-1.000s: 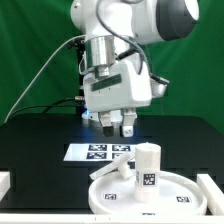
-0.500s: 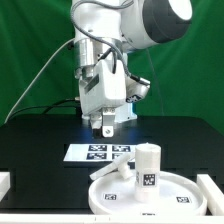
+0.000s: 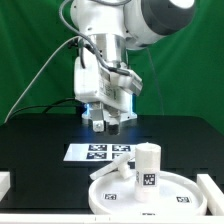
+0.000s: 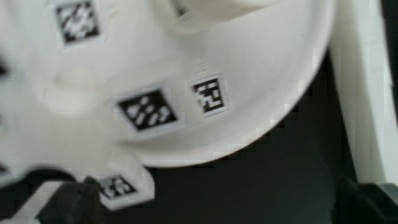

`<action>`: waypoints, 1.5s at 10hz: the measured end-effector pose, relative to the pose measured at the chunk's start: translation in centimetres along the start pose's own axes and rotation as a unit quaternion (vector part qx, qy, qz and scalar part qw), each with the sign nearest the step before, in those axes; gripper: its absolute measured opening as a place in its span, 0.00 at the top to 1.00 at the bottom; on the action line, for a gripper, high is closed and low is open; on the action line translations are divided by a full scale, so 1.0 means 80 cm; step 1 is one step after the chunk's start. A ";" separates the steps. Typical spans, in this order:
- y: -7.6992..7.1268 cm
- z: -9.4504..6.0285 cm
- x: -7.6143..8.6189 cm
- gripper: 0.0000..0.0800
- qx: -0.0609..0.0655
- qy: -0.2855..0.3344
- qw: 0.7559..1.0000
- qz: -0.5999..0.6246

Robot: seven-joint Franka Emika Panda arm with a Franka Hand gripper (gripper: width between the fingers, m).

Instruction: Assemble round table

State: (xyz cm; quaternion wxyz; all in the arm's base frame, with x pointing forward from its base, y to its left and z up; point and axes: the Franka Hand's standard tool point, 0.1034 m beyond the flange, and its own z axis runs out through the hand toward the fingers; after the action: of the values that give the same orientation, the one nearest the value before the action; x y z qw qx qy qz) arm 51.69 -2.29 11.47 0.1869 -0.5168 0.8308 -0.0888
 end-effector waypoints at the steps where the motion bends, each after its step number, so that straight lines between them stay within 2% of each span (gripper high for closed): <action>1: -0.007 -0.015 -0.016 0.19 0.018 -0.011 0.998 0.056; 2: -0.009 -0.021 -0.021 0.19 0.021 -0.016 0.997 0.067; 4: -0.005 -0.016 -0.016 0.19 0.018 -0.012 0.998 0.067; 6: -0.007 -0.017 -0.016 0.19 0.021 -0.012 0.997 0.070; 7: -0.023 -0.031 -0.028 0.19 0.035 -0.024 0.996 0.077; 8: -0.034 -0.041 -0.040 0.19 0.044 -0.034 0.995 0.079; 10: -0.037 -0.047 -0.064 0.19 0.064 -0.030 0.995 0.074; 11: -0.028 -0.043 -0.071 0.19 0.060 -0.029 0.995 0.073; 12: -0.018 -0.032 -0.061 0.19 0.051 -0.019 0.996 0.073; 15: -0.018 -0.029 -0.057 0.19 0.050 -0.016 0.996 0.071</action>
Offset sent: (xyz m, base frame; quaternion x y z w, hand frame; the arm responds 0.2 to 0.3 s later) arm 0.0000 0.0000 0.0000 0.0000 0.0000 0.0000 1.0000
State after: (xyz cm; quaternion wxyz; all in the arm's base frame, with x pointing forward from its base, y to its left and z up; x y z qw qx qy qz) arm 53.75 1.00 15.07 0.2315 -0.4474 0.8570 -0.1086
